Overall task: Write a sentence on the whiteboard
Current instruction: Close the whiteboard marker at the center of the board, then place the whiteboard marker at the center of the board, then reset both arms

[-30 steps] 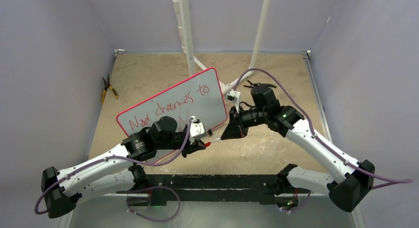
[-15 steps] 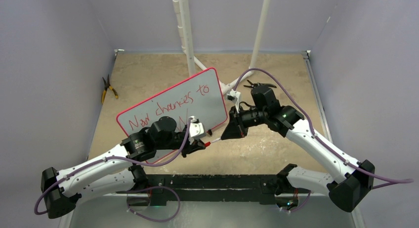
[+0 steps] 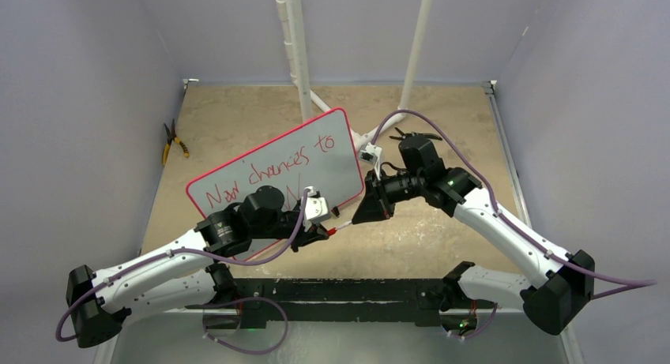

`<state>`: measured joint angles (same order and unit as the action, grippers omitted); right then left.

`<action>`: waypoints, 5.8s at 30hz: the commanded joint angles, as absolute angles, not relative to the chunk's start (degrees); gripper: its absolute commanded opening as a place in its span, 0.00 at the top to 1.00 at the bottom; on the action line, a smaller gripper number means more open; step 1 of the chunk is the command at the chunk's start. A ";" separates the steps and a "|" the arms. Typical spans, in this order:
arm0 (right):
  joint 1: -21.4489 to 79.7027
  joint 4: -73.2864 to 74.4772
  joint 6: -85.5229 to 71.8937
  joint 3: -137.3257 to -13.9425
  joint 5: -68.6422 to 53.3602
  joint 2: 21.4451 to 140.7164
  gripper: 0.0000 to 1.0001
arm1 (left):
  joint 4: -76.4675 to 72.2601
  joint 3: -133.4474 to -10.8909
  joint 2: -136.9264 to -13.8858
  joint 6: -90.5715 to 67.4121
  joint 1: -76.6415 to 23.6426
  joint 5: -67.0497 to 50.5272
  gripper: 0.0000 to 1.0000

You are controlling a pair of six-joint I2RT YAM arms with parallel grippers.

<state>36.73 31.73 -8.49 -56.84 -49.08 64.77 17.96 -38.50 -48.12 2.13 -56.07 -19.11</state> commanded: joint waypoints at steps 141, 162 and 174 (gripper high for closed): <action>30.98 11.91 -21.43 -41.42 -36.59 75.10 1.00 | 10.89 -45.21 -50.60 -5.89 -52.51 -7.39 0.35; 14.36 10.17 -25.24 -46.32 -12.76 67.69 0.01 | 15.66 -68.04 -57.05 -10.62 -33.33 4.23 0.24; 12.39 3.17 -18.63 -50.25 2.50 51.33 0.01 | 16.18 -66.29 -55.96 -16.68 -6.51 10.96 0.08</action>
<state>12.40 9.32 -23.46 -50.17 -4.16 56.64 16.36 -68.79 -57.74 -13.08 -13.37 6.98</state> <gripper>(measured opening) 0.984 0.906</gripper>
